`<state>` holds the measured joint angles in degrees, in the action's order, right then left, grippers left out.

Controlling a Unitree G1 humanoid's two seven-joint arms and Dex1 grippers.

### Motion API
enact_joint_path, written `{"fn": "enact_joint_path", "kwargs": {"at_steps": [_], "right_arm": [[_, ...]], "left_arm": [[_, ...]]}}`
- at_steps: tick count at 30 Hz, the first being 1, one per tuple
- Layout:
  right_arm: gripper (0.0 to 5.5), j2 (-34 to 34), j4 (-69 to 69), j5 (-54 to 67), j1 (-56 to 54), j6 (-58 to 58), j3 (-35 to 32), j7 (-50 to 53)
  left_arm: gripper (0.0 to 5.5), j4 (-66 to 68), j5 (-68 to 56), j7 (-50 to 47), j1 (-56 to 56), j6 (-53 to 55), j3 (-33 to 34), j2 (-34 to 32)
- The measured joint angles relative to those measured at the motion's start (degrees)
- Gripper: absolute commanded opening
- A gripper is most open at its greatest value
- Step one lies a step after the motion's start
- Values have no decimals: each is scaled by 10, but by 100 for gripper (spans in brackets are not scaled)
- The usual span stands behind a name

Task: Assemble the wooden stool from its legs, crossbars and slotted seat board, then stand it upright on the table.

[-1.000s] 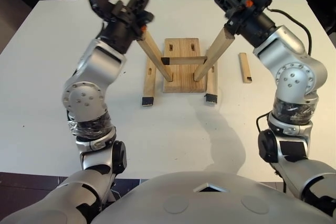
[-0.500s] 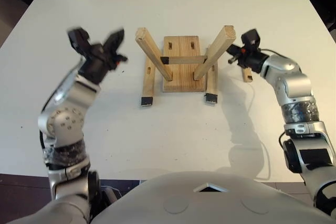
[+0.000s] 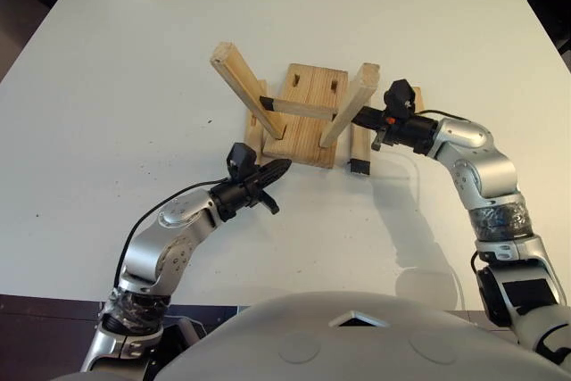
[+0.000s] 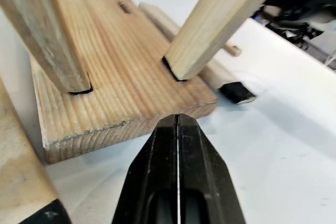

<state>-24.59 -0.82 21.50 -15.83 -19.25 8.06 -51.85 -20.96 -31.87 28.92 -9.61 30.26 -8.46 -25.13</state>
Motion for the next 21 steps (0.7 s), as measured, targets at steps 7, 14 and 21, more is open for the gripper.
{"fn": "enact_joint_path", "kwargs": {"at_steps": [7,14,21], "right_arm": [[1,42,35,-13,30,-14,42,32],[1,64,88,-16,60,-42,80,63],[1,91,125,-16,62,-70,118,92]], "left_arm": [[0,18,37,0,-14,-5,-2,4],[0,27,48,4,-21,-1,33,-17],[0,43,60,10,-17,1,67,-29]]}}
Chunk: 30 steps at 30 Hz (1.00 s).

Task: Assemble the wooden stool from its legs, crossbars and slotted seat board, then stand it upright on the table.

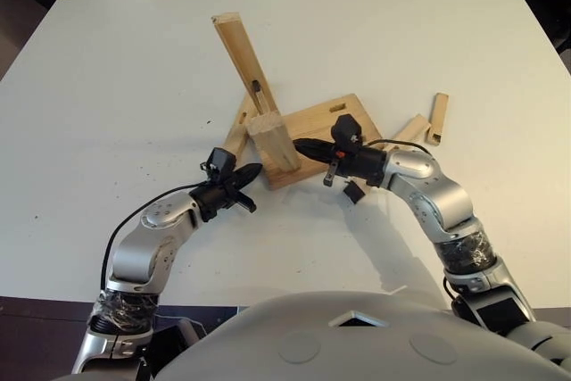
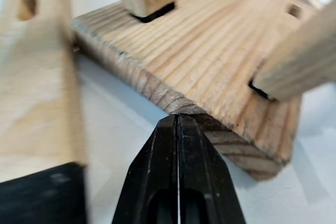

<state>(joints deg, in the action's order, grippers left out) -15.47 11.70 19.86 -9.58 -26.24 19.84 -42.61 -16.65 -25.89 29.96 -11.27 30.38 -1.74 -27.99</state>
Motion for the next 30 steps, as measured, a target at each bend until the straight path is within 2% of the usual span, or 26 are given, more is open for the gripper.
{"fn": "enact_joint_path", "kwargs": {"at_steps": [3,8,11,15,20,22,24,27,30], "right_arm": [[1,-3,13,4,1,-2,-7,-1],[1,-54,-48,1,-30,38,-77,-30],[1,-73,-176,-32,-113,89,-95,-37],[1,-64,-360,-85,-222,159,-93,-18],[1,-19,-585,-149,-333,238,-76,19],[1,-3,-655,-178,-364,259,-61,30],[1,22,-760,-232,-410,285,-32,38],[1,31,-820,-278,-443,313,-9,18],[1,17,-838,-306,-457,336,4,-22]], "left_arm": [[0,1,-4,11,1,1,26,-9],[0,-55,-88,39,-23,30,81,-9],[0,-122,-178,60,-62,67,98,-7],[0,-167,-221,81,-115,98,86,-9],[0,-149,-198,85,-96,105,32,-9],[0,-122,-168,85,-75,101,-2,-7],[0,-59,-96,76,-40,85,-66,-1],[0,-13,-51,71,0,51,-106,22],[0,13,-24,58,27,29,-114,35]]}}
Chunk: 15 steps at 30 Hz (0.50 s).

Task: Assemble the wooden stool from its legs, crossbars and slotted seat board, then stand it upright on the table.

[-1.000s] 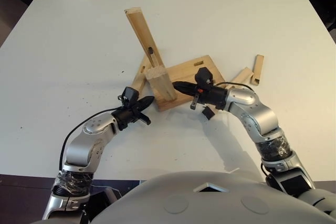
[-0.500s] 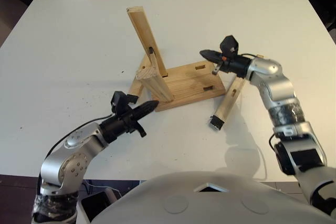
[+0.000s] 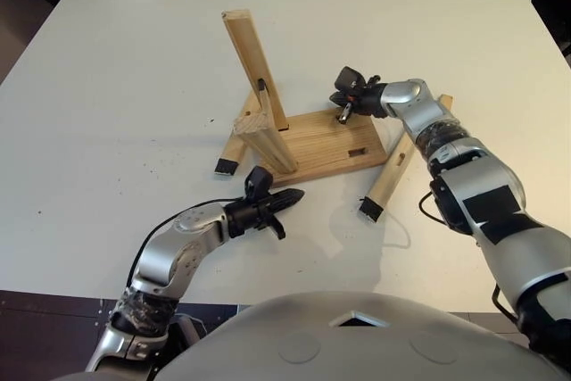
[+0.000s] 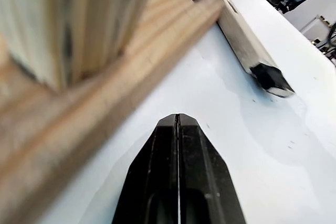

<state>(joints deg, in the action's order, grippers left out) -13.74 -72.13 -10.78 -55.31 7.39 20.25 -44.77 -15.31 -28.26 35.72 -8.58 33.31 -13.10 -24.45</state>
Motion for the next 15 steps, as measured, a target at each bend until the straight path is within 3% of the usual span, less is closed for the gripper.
{"fn": "enact_joint_path", "kwargs": {"at_steps": [8,15], "right_arm": [[1,-54,7,-28,22,56,-1,-83],[1,-80,99,-4,87,61,-26,-129]], "left_arm": [[0,36,-1,-47,31,6,37,51],[0,96,-2,-102,106,28,93,96]]}}
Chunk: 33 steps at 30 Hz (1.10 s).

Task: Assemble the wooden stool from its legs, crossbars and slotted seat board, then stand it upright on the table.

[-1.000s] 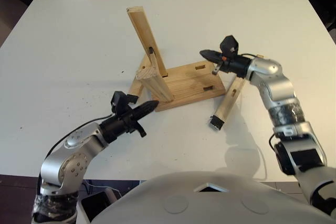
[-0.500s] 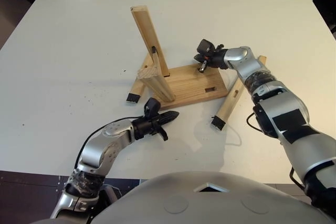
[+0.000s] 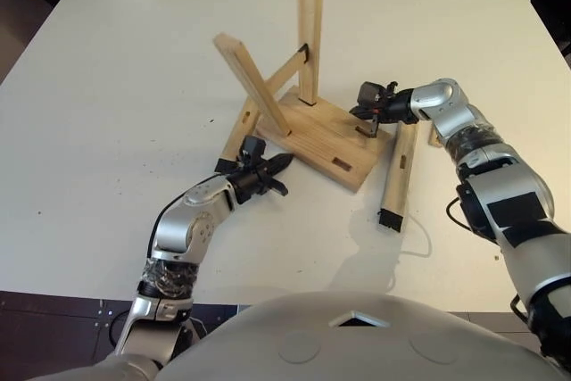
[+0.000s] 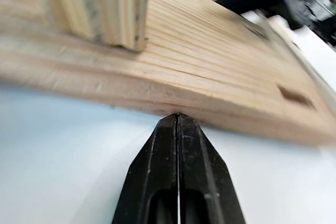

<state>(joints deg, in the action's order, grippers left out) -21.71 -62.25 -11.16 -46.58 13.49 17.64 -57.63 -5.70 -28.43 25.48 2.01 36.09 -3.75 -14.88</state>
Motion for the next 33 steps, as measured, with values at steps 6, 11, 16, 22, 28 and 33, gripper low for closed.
{"fn": "enact_joint_path", "kwargs": {"at_steps": [6,11,16,22,28,33], "right_arm": [[1,-24,152,23,95,-38,-12,-11],[1,-31,255,34,158,-92,-23,19],[1,-40,384,52,233,-168,-37,31],[1,-42,425,59,243,-207,-57,71],[25,-66,443,104,231,-219,-144,121],[98,-43,447,137,265,-201,-305,336]], "left_arm": [[0,48,13,-10,59,4,22,12],[0,80,26,-10,82,-6,25,19],[0,132,39,-12,113,-24,30,32],[0,168,49,-12,136,-46,45,46],[0,125,51,-44,130,-66,86,48],[0,66,78,-123,110,-127,117,72]]}}
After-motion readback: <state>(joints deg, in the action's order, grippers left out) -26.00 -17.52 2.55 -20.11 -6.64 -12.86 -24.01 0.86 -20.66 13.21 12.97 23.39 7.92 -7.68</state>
